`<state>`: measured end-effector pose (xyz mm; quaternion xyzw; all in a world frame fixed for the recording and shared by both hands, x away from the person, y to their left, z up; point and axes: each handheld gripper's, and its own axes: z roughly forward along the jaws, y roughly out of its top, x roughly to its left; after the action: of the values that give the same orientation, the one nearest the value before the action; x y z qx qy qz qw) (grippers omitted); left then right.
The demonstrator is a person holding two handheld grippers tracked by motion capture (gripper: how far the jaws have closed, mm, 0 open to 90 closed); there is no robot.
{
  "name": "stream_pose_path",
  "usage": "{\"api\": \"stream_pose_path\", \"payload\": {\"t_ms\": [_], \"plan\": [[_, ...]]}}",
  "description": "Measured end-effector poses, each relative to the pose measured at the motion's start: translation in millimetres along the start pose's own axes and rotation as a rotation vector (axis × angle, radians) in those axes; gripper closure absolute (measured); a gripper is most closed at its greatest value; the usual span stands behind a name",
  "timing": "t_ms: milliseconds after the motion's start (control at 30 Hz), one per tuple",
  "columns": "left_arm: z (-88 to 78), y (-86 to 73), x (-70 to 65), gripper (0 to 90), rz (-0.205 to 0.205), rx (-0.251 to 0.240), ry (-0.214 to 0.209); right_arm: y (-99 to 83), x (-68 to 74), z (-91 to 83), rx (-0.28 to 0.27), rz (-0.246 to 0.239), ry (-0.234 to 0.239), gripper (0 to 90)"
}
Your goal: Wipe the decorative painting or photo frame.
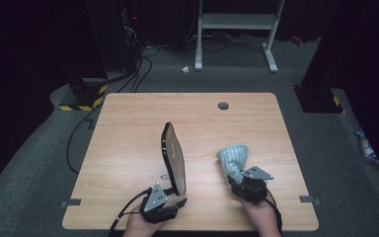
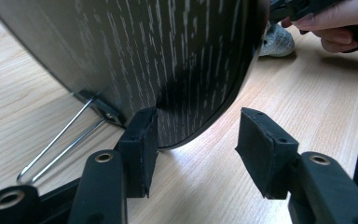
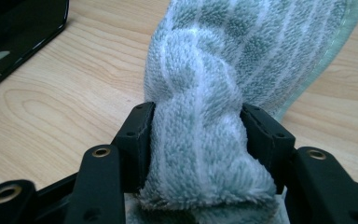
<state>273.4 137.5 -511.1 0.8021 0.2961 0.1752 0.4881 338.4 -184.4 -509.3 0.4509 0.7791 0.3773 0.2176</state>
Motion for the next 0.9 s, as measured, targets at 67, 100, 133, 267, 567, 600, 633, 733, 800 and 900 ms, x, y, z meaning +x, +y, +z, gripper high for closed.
{"api": "stream_pose_path", "payload": {"t_ms": [67, 100, 133, 267, 567, 600, 633, 733, 800, 900], "plan": [[2.3, 1.1, -0.6, 47.8, 0.001, -0.003, -0.005, -1.2, 0.0, -1.1, -0.001, 0.018, 0.016, 46.8], [3.4, 1.7, -1.1, 47.8, 0.004, -0.004, -0.005, -1.8, 0.6, -1.7, 0.0, 0.019, 0.016, 46.3], [4.5, 2.4, -1.4, 47.8, 0.008, -0.002, -0.009, -2.4, 1.0, -2.2, 0.001, 0.016, 0.016, 46.0], [9.5, 5.0, -3.7, 47.7, 0.017, -0.003, -0.021, -7.2, 1.1, -4.4, 0.007, 0.013, 0.014, 45.5], [22.5, 8.7, -5.0, 47.7, 0.029, 0.012, -0.042, -13.7, 0.8, -10.0, 0.011, 0.01, 0.005, 44.6], [24.3, 9.0, -5.2, 47.7, 0.029, 0.013, -0.044, -15.5, 0.3, -11.2, 0.013, 0.01, 0.004, 44.2], [26.0, 9.5, -5.1, 47.7, 0.033, 0.018, -0.045, -15.5, 0.3, -11.2, 0.013, 0.01, 0.004, 44.2], [31.2, 11.1, -4.7, 47.8, 0.04, 0.018, -0.047, -17.9, -0.6, -13.8, 0.015, 0.016, 0.001, 43.8], [33.8, 12.3, -4.1, 47.8, 0.042, 0.019, -0.047, -19.4, -1.6, -15.4, 0.014, 0.016, -0.001, 43.5], [36.0, 13.2, -1.8, 48.1, 0.034, 0.017, -0.038, -21.2, -2.5, -17.0, 0.014, 0.023, -0.003, 43.3]]}}
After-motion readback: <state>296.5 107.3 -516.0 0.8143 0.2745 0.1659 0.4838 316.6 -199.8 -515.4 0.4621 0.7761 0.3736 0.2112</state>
